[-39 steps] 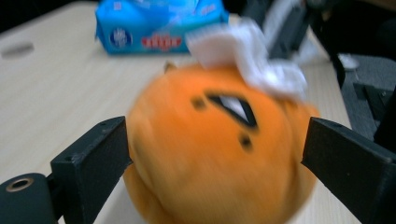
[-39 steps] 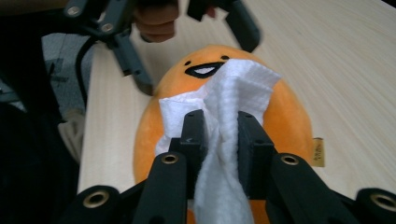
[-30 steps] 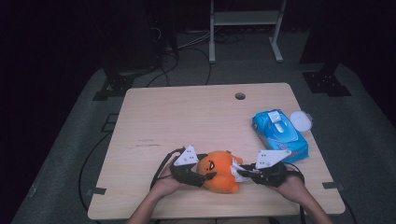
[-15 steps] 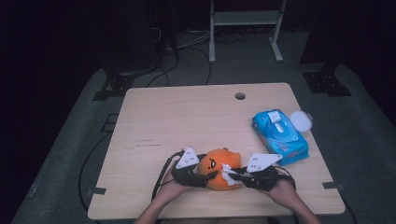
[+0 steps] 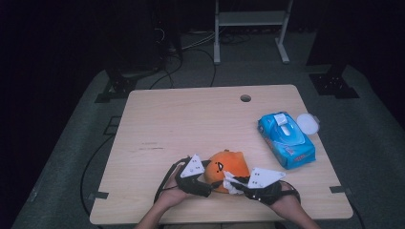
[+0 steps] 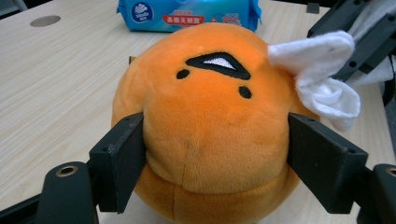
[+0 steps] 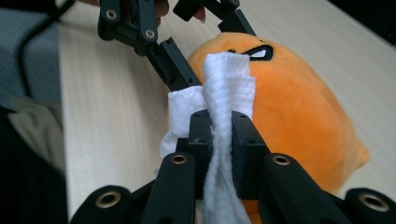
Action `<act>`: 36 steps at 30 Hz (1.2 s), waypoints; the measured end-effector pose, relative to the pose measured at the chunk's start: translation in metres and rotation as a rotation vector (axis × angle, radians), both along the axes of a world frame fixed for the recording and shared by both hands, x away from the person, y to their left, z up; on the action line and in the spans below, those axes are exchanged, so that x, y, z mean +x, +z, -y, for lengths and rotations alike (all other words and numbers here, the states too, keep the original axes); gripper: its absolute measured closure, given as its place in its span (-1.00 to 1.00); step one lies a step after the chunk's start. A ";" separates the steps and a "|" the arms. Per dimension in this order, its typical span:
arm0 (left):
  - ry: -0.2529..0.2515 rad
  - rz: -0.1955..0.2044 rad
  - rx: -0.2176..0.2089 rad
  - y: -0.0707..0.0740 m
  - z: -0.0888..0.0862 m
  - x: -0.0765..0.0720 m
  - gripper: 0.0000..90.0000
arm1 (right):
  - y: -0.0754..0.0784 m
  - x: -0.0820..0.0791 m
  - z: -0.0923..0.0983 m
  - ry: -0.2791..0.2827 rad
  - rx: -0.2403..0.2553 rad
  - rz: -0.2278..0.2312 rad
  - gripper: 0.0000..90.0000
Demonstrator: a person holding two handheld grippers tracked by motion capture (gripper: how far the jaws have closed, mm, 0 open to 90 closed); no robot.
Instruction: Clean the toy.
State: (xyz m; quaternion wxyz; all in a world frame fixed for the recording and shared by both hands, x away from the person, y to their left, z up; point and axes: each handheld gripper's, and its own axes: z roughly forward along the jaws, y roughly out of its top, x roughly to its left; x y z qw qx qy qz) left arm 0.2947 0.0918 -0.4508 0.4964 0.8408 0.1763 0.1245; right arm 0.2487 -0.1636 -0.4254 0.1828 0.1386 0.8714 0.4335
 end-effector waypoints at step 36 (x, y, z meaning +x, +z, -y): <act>-0.017 -0.101 -0.032 -0.002 -0.007 0.010 -0.60 | -0.008 0.027 0.049 -0.169 0.034 -0.081 0.76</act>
